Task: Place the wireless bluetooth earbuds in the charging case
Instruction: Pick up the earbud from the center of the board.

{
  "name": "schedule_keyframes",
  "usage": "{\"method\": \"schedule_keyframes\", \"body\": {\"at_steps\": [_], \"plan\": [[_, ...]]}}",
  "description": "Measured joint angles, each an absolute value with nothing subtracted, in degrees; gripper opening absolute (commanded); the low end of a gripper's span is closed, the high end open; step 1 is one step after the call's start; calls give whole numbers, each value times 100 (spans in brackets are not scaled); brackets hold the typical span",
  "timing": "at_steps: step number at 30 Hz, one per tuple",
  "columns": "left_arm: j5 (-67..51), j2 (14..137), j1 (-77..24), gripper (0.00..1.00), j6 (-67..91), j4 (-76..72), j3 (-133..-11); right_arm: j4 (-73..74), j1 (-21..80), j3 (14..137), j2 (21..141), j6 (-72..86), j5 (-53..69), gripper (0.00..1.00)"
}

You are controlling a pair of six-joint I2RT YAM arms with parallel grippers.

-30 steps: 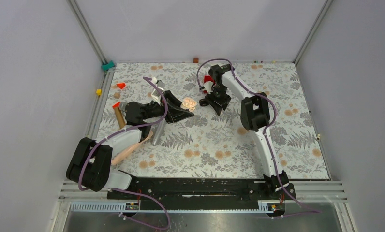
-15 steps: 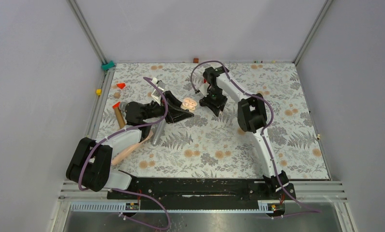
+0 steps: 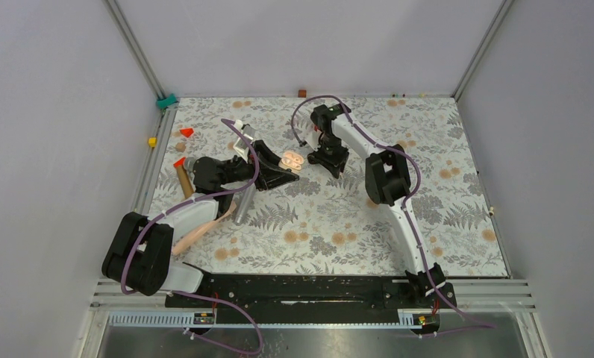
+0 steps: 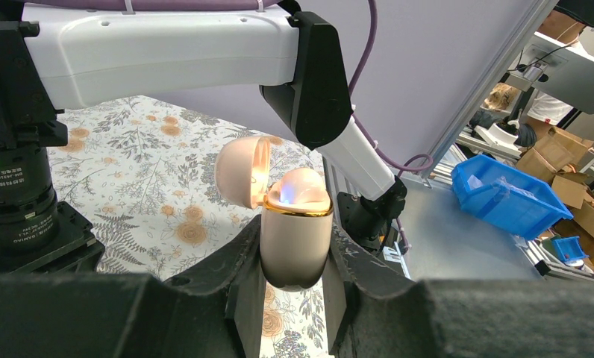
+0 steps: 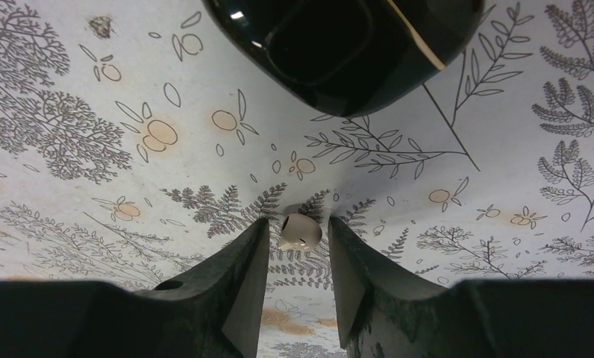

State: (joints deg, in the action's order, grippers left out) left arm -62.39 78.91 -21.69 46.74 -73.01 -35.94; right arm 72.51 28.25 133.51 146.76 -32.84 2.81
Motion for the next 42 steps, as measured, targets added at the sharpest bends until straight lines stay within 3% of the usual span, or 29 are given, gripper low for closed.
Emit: {"method": "schedule_keyframes", "body": {"at_steps": [9, 25, 42], "plan": [[-6239, 7891, -2169, 0, 4674, -7303, -3594, 7249, 2867, 13340, 14676, -3371, 237, 25], [-6248, 7891, -2185, 0, 4674, -7301, -3594, 7231, 2867, 12905, 14252, -3358, 403, 22], [-6252, 7891, -2263, 0, 4674, -7297, -3594, 5704, 2873, 10602, 9878, -2626, 668, 19]]}}
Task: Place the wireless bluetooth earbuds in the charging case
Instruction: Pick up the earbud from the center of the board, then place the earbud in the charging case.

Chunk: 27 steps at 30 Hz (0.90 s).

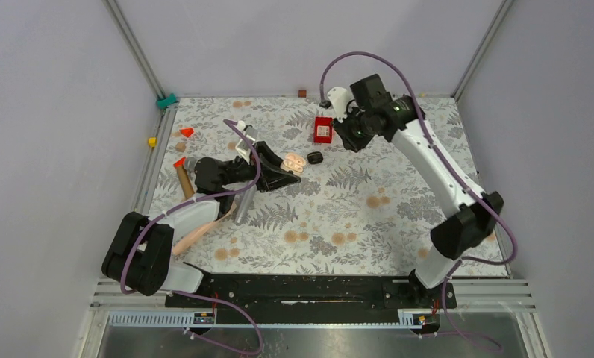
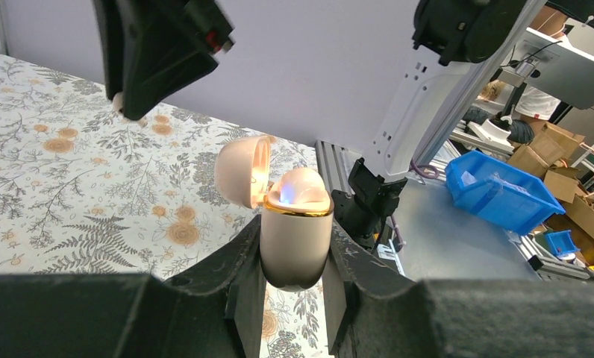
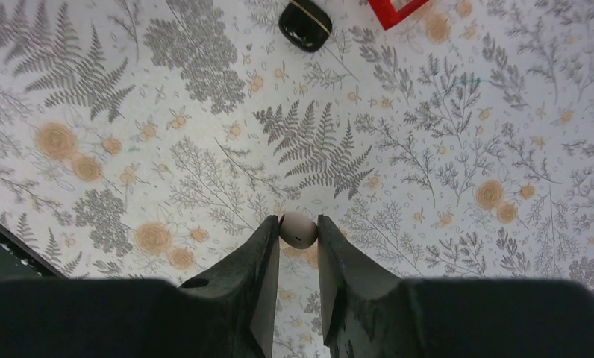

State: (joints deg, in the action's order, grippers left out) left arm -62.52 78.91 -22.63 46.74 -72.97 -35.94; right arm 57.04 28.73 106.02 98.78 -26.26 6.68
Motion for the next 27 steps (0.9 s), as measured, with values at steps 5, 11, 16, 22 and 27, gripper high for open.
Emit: {"method": "schedule_keyframes", "body": {"at_steps": [5, 11, 16, 22, 27], "plan": [[-6252, 7891, -2311, 0, 4674, -7295, -3594, 4748, 2875, 9636, 8707, -2257, 869, 16], [-6252, 7894, -2370, 0, 4674, -7293, -3594, 3374, 2877, 8322, 7142, -1850, 1365, 16], [-6250, 7942, -2410, 0, 4676, -7288, -3594, 2569, 2882, 7741, 6438, -1503, 1940, 16], [-6191, 8077, -2456, 0, 4650, -7061, -3597, 1865, 2886, 7255, 6206, -996, 2604, 14], [-6014, 8165, -2464, 0, 4637, -6753, -3599, 1402, 2886, 6906, 6215, -517, 2851, 14]]}}
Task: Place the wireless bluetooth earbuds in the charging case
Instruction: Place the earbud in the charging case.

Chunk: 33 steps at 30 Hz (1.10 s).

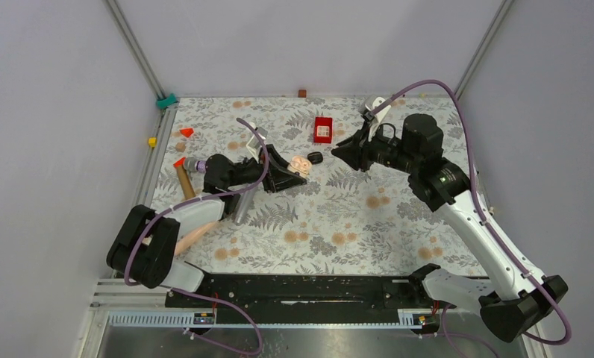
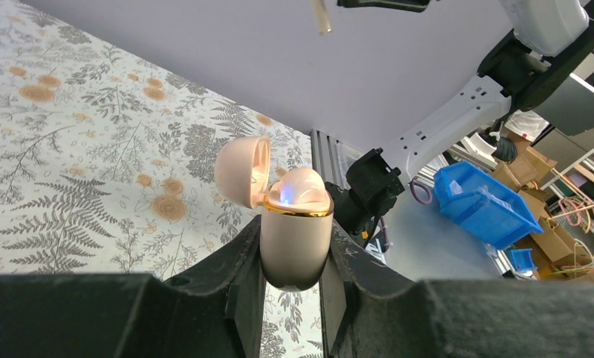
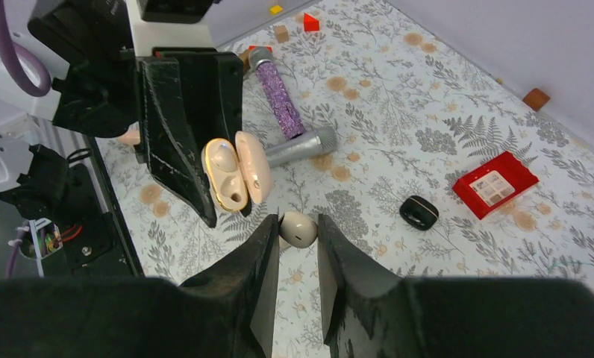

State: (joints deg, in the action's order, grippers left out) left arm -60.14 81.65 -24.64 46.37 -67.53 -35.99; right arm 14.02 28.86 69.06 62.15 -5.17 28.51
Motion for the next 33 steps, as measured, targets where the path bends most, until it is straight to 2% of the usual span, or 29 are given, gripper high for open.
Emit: {"method": "schedule_keyframes", "body": {"at_steps": [13, 33], "plan": [[-5787, 8565, -2510, 0, 5266, -7083, -3599, 526, 3083, 6724, 6608, 294, 2989, 14], [-5695, 8565, -2550, 0, 5905, -7732, -3599, 443, 3741, 6702, 6941, -449, 2655, 13]]}}
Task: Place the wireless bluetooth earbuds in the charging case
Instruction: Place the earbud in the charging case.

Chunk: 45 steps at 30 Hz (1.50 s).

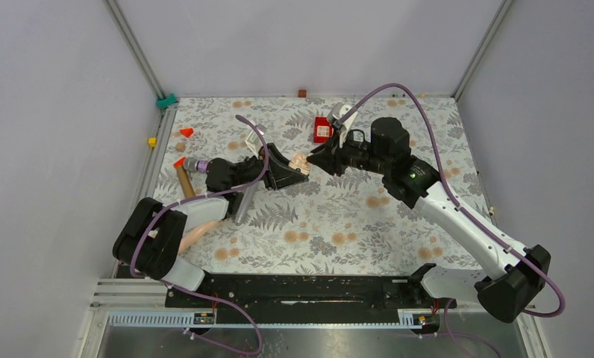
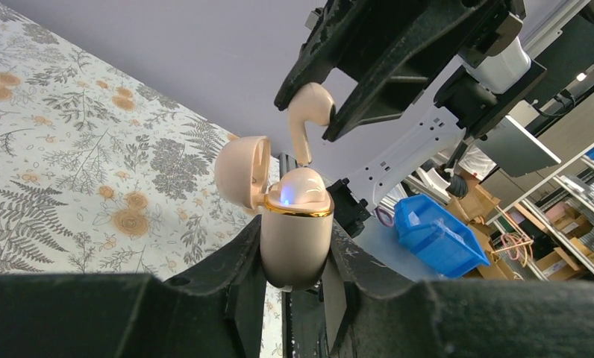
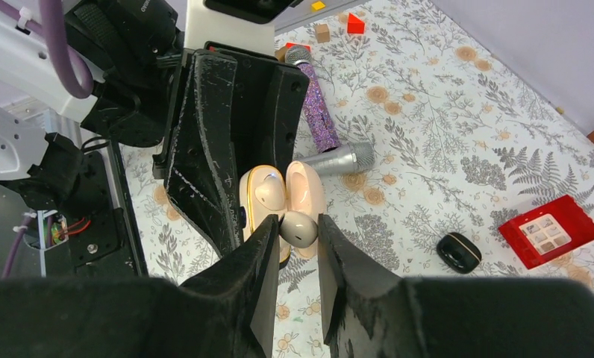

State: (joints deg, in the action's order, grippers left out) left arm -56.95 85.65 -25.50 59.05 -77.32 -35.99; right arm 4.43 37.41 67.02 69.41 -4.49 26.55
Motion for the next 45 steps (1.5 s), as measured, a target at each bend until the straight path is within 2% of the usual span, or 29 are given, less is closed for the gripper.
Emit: {"method": "schedule_keyframes", "body": {"at_steps": [21, 45], "plan": [[-5669, 8565, -2550, 0, 6261, -7793, -3599, 432, 3889, 6611, 6936, -1066, 2628, 13], [-5627, 8482, -2410, 0, 6302, -7804, -3599, 148, 3951, 6508, 6938, -231, 2239, 12]]}}
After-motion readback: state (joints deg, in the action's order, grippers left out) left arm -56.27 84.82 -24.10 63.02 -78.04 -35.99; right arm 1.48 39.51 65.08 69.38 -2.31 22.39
